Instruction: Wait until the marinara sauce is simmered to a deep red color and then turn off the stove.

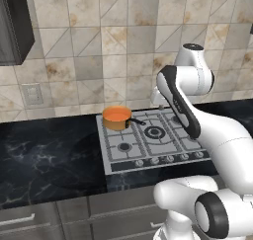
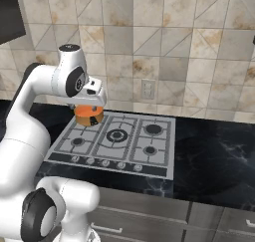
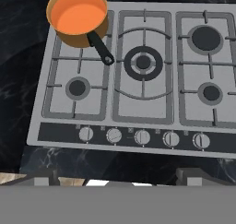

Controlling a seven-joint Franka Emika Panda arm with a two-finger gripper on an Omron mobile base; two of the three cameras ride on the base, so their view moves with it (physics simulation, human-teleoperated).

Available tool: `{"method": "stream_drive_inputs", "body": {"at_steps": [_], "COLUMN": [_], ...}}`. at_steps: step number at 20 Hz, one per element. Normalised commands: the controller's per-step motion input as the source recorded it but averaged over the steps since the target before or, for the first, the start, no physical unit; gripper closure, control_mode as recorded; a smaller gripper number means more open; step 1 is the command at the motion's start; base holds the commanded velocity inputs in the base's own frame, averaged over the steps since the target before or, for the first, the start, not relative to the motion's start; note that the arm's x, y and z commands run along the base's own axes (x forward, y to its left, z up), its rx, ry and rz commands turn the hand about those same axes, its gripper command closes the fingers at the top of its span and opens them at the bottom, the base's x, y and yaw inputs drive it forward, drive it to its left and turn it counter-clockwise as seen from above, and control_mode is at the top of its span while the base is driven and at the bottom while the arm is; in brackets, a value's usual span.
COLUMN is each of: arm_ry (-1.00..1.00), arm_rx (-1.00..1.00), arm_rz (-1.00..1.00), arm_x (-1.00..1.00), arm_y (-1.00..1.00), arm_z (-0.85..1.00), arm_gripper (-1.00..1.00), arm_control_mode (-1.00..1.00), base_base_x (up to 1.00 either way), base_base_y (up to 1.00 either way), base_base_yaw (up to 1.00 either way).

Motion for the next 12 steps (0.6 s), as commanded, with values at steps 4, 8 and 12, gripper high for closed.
{"method": "stream_drive_inputs", "body": {"at_steps": [4, 8, 12], "arm_ry": [0.0, 0.0, 0.0], "arm_rx": [0.0, 0.0, 0.0], "arm_rz": [0.0, 0.0, 0.0], "arm_x": [0.0, 0.0, 0.0], "arm_y": [0.0, 0.0, 0.0], "arm_z": [0.0, 0.0, 0.0], "arm_gripper": [-1.0, -1.0, -1.0], "arm_control_mode": [-1.0, -1.0, -1.0], "base_base_x": [0.0, 0.0, 0.0], "base_base_y": [0.0, 0.0, 0.0], "base_base_yaw": [0.0, 0.0, 0.0]}}
